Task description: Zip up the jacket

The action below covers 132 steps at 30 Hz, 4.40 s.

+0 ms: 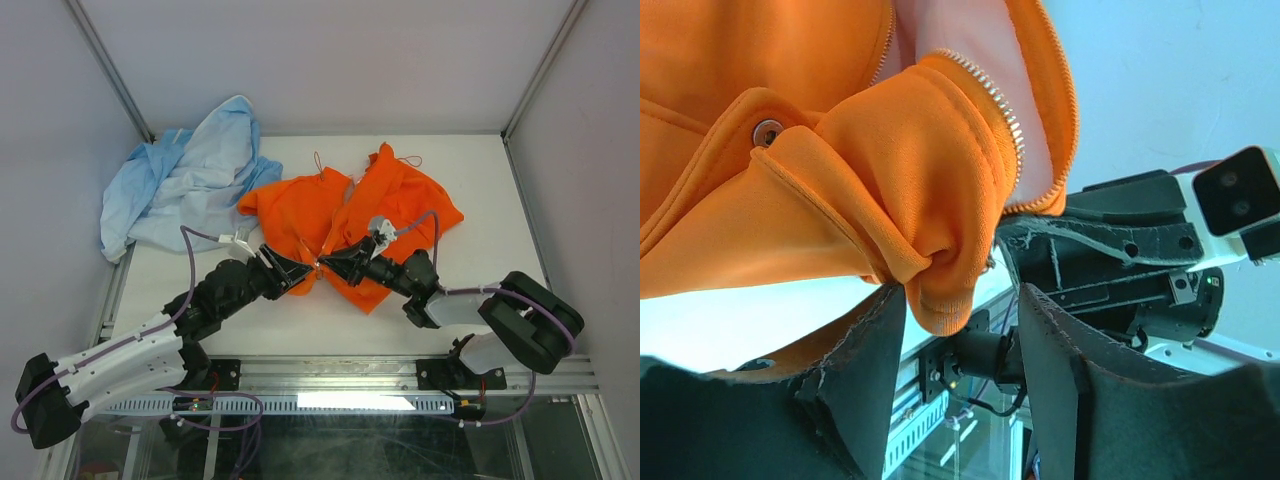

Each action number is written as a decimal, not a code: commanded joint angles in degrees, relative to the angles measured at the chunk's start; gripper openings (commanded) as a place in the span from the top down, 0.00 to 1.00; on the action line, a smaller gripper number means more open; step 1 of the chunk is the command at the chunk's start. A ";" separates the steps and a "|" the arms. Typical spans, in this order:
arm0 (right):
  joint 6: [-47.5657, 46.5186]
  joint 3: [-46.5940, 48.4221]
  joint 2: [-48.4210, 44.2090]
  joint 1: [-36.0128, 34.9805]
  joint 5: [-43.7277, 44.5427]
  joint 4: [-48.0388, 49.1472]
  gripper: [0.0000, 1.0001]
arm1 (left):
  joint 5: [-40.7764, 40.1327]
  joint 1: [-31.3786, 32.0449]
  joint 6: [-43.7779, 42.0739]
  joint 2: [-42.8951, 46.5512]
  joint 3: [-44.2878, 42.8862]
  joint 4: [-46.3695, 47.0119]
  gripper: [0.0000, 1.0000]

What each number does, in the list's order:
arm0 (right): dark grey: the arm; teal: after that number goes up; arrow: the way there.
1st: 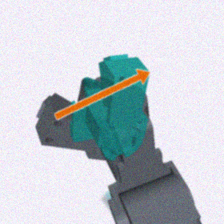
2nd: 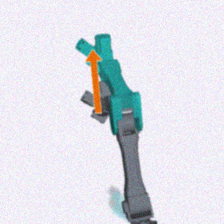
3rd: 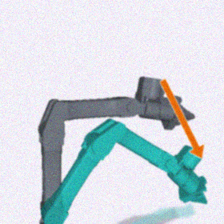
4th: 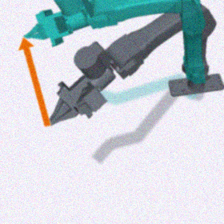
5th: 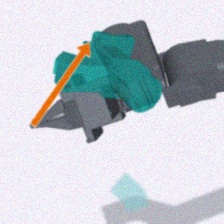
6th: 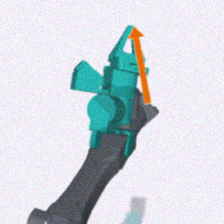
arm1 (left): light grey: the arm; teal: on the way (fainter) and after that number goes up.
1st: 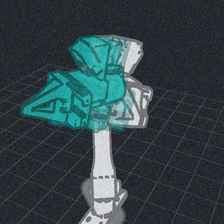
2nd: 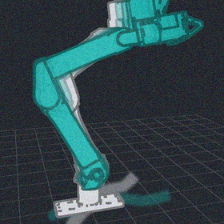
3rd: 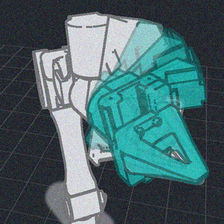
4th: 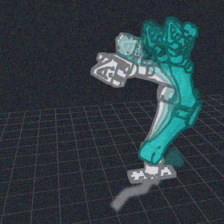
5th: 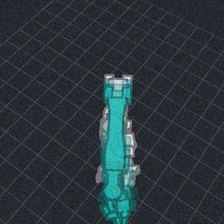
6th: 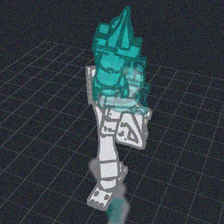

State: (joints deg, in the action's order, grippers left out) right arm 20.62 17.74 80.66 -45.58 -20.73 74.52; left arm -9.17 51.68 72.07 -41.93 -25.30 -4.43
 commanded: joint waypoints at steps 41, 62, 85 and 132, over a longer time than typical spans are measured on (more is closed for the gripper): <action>-3.78 13.96 -3.59 9.68 0.76 -21.74 1.00 | 11.24 -3.33 -14.20 -15.35 -0.90 11.77 1.00; -41.83 7.17 -30.58 -5.59 11.89 -55.22 0.44 | 16.79 -7.91 -12.87 -18.28 -4.28 12.45 1.00; -62.83 -3.42 -6.84 -23.68 40.79 -8.85 0.61 | 18.77 -7.85 -11.25 -18.71 -4.27 13.92 1.00; -47.67 18.89 -14.89 -17.28 30.18 -56.33 1.00 | 19.02 -6.97 -19.54 -18.99 -5.11 4.25 1.00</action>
State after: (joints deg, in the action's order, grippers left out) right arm -30.33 28.77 65.43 -66.11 12.67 25.12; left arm 8.88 43.86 55.86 -61.65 -28.77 3.49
